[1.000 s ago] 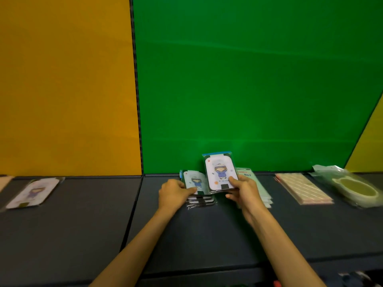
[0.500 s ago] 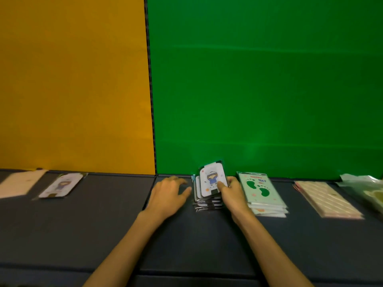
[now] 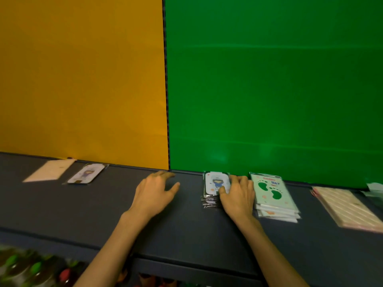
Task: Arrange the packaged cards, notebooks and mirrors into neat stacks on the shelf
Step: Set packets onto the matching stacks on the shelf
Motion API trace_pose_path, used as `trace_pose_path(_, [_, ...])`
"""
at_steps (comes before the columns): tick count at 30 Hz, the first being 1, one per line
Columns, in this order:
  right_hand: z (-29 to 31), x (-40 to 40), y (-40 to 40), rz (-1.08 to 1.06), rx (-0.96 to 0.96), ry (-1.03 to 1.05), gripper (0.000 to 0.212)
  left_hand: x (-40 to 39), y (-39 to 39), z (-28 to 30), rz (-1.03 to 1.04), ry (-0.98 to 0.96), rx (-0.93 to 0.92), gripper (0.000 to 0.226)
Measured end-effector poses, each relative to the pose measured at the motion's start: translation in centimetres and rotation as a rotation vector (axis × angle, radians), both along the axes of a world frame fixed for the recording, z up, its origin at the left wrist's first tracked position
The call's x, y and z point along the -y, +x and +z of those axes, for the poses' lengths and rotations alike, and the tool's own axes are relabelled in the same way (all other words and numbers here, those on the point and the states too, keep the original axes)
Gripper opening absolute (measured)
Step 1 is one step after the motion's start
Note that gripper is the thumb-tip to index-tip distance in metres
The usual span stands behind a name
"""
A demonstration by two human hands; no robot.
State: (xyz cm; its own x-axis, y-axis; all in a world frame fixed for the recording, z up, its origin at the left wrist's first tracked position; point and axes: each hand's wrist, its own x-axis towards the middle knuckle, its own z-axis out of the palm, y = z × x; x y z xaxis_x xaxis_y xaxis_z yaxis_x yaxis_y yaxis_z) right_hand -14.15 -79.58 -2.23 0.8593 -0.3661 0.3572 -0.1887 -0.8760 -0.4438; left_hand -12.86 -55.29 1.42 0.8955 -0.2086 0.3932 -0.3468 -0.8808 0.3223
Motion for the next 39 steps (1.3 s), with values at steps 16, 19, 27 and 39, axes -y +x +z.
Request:
trace_pose_path(16, [2.1,-13.7,0.1,0.642,0.020,-0.137,0.038,-11.6,-4.7,-0.3,0.180,0.135,-0.068,0.058])
trace_pose_path(19, [2.2,-17.6,0.1,0.680,0.020,-0.129,0.038,-15.6,-5.3,-0.5,0.210,0.147,-0.078,0.061])
trace_pose_path(27, [2.0,-30.1,-0.1,0.681,-0.011,-0.111,0.037,-28.8,-7.0,-1.1,0.264,0.163,-0.105,0.062])
trace_pose_path(39, [0.9,-46.4,0.3,0.644,-0.058,-0.126,0.038,-48.1,-8.5,-3.5,0.318,0.144,-0.129,0.062])
